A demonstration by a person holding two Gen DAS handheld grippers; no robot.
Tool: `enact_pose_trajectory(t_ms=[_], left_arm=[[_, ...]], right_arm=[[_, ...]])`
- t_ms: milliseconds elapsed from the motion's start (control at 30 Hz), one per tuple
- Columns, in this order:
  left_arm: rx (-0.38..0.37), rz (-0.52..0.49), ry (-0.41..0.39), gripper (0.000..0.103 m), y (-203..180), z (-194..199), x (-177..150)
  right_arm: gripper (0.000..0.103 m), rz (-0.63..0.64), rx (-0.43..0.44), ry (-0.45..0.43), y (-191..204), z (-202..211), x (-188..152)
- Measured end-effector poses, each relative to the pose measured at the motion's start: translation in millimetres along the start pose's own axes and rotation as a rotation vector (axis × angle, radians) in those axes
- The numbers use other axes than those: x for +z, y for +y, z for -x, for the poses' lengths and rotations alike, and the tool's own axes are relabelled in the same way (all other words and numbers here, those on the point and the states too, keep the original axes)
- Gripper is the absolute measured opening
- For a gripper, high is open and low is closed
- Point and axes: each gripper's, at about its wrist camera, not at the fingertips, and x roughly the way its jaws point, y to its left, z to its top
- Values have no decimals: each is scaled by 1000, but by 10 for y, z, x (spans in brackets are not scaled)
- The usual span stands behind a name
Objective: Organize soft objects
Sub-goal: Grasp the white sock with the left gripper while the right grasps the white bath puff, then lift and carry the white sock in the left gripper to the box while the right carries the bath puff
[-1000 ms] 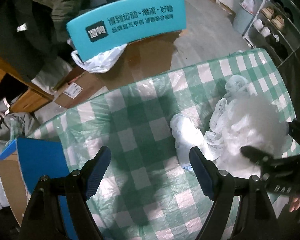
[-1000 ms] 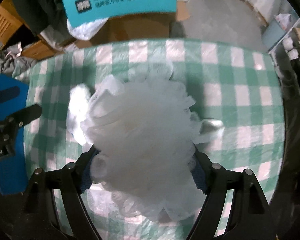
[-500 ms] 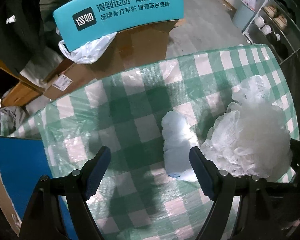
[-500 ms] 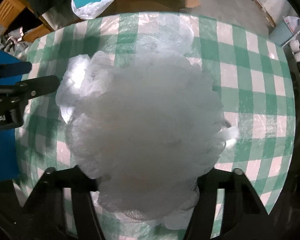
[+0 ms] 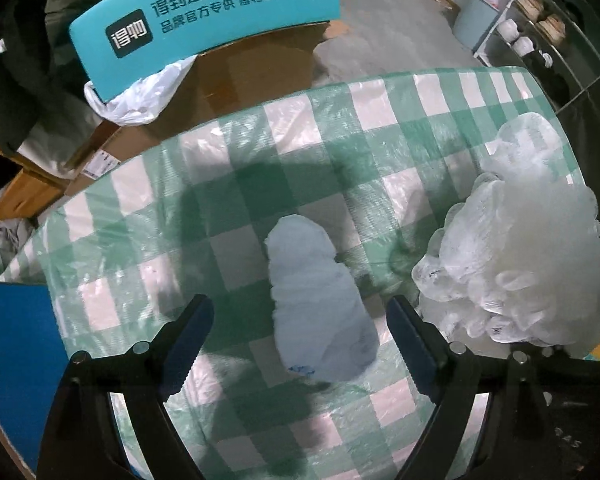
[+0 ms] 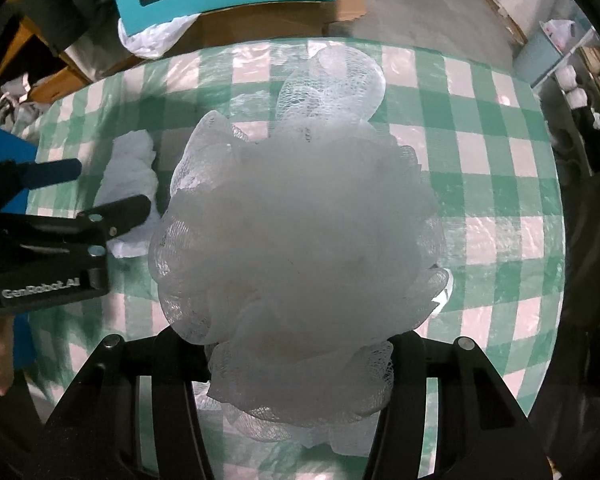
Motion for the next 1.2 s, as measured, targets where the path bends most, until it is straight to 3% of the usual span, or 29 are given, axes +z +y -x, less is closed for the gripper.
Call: enact_pose_trajectory(t_ms=[100,167,267,1200], left_arm=[[-4,-17,-6,78,-22,-37,-3],[-28,-15,13,48,-17,-64,-11],[-34,-14,3,42,-10,-43,-39],[91,-120,-185,40,193,1128,-631]], right_arm=[[51,6,6,-5,17,-9,-14],[51,9,6,-12,42,-3,-20],[50,23,11,-25,43,43,-43],[48,78,-2,-206,420,769,-232]])
